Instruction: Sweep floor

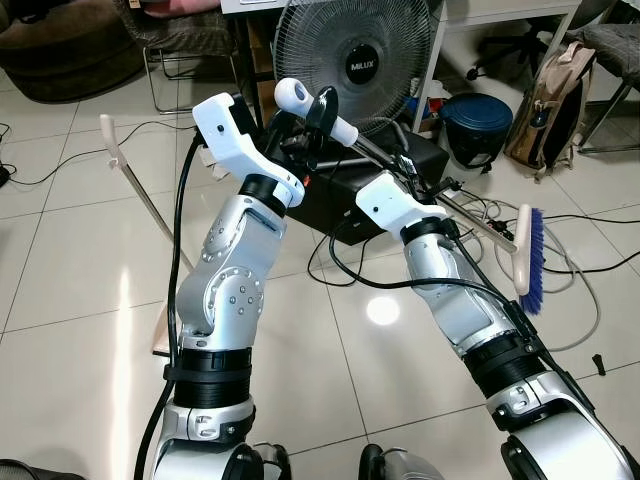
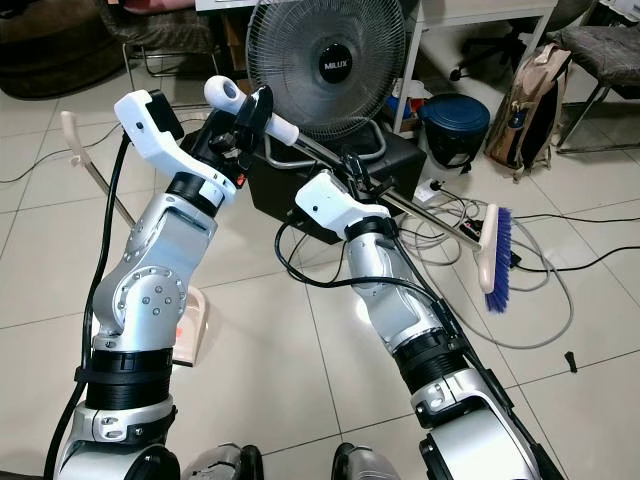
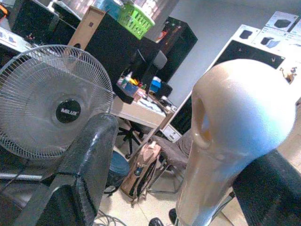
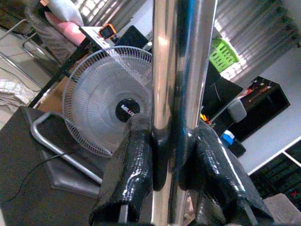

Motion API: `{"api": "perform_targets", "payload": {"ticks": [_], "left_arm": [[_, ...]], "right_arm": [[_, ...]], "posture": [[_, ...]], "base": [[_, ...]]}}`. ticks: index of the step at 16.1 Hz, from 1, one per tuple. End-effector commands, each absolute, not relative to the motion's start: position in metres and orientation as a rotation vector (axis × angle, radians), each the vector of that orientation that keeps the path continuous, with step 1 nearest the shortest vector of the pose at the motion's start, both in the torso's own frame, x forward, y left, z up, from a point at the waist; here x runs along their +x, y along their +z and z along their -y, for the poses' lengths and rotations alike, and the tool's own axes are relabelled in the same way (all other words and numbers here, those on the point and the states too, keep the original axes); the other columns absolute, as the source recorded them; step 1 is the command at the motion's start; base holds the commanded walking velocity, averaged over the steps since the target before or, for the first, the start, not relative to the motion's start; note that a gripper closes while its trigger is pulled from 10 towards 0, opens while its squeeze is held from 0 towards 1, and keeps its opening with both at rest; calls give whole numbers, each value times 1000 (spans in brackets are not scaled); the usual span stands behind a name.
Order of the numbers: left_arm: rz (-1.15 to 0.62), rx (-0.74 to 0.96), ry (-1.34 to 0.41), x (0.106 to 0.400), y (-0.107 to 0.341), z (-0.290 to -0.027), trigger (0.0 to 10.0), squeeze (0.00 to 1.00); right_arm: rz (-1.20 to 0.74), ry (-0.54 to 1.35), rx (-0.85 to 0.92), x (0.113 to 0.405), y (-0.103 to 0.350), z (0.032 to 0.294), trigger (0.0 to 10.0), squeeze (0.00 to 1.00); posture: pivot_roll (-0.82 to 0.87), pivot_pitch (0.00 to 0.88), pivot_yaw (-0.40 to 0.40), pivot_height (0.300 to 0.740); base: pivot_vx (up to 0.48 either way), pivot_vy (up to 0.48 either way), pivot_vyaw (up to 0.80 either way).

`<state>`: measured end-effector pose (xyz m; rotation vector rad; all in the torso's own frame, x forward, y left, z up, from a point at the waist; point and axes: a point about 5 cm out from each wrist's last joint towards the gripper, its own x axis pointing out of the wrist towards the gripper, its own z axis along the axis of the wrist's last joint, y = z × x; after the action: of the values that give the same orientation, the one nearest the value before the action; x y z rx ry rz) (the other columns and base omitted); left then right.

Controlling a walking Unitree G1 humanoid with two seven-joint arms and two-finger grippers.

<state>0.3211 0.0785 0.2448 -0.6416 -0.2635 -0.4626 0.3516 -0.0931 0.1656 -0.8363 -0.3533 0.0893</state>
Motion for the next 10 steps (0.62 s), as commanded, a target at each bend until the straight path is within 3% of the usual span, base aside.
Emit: {"api": "perform_targets", "payload": {"ticks": [1,2,3,4,5,10], "left_arm": [[250,-680,-479,320,245,-67,10000,0],[246,-678,-484,320,245,-67,4392,0],[244,-686,-484,320,244,-66,0,0],[243,-685,-483,320,244,-66,0,0],[246,-680,-471,320,244,-66,10000,0],[266,-671,-471,317,244,-63,10000,0]], "right_arm": [[409,82,-866,355,178,87,10000,0],[409,81,-866,355,178,87,10000,0],[409,79,-864,355,179,87,10000,0],[410,79,-863,356,179,87,10000,0],[410,75,-860,357,179,87,10000,0],[412,66,-854,358,181,87,10000,0]], "posture": [[-4,133,39,740],[-4,133,39,740],[-4,132,39,740],[-4,132,39,740],[-3,130,40,740],[-6,120,40,740]], "base": [[0,0,0],[0,0,0],[0,0,0],[0,0,0],[0,0,0],[0,0,0]]}}
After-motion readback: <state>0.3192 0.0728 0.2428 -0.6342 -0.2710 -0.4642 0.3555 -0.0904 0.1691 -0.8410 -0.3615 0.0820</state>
